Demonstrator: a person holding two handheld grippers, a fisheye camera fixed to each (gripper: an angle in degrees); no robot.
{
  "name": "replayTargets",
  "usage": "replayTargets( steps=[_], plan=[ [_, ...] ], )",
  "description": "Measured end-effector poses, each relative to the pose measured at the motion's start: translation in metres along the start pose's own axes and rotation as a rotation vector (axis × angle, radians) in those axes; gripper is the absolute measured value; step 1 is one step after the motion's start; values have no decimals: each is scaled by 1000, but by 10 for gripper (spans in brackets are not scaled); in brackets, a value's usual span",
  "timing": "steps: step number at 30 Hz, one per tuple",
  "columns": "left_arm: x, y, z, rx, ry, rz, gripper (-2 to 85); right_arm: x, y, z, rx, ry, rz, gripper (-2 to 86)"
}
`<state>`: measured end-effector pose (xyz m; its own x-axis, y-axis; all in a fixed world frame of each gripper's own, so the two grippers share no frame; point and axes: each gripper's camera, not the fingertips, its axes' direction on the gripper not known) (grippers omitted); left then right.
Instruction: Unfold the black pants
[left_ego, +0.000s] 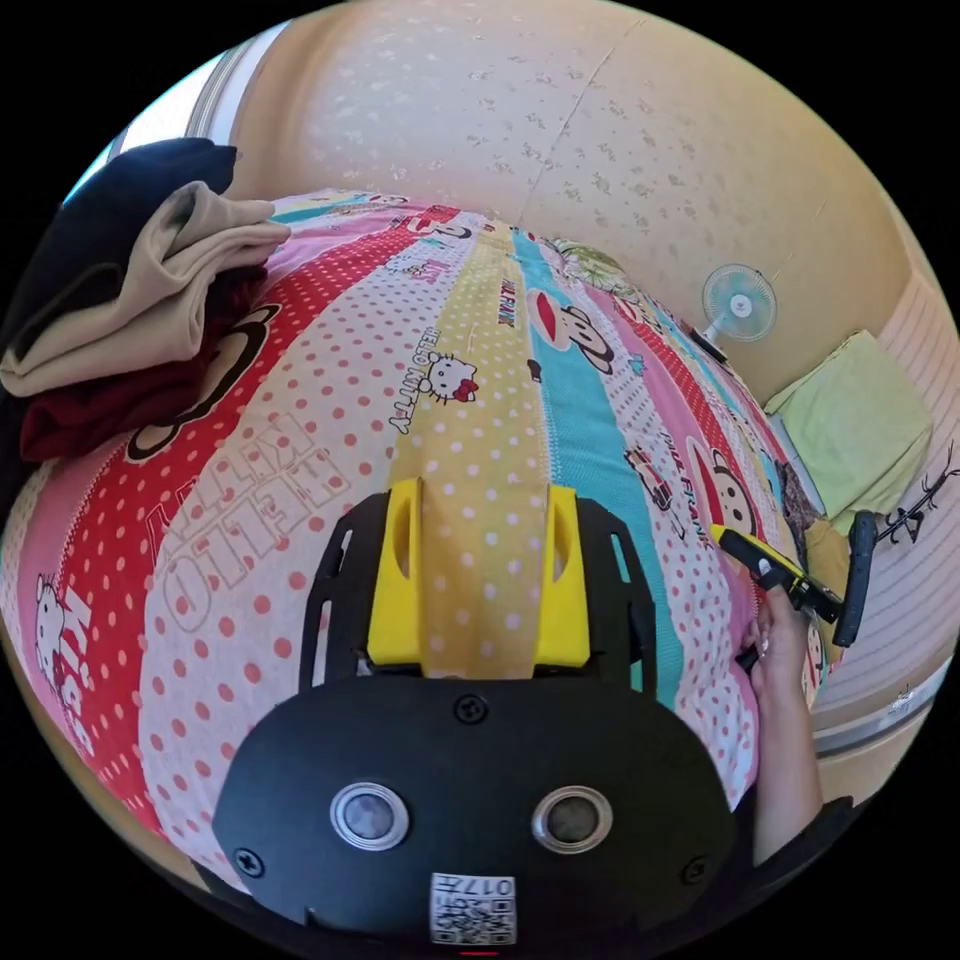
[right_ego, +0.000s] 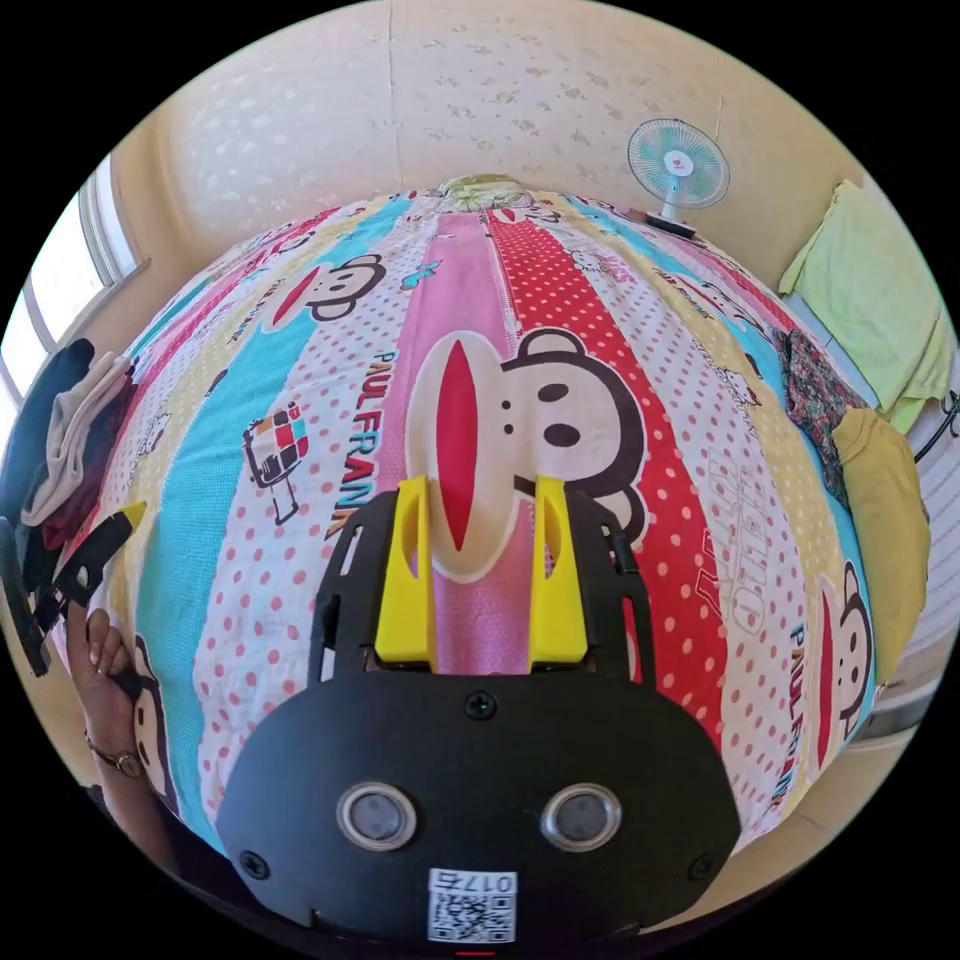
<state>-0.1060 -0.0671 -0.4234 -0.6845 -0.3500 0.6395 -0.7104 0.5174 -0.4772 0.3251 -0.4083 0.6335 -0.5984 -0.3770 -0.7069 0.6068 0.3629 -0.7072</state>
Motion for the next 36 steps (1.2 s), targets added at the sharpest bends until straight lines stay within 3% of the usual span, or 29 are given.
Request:
replayTargets(
  steps=[14,19,36],
  plan=[
    [5,-23,-41,-24,8,15,198,34,77,36,7,-6,1,144],
    [17,-33,-56,-38,60,89,244,36,103,47,38,50,-36,144],
    [32,-61,-84,-33,69,72,244,94,169,88,38,14,-7,145]
  ],
)
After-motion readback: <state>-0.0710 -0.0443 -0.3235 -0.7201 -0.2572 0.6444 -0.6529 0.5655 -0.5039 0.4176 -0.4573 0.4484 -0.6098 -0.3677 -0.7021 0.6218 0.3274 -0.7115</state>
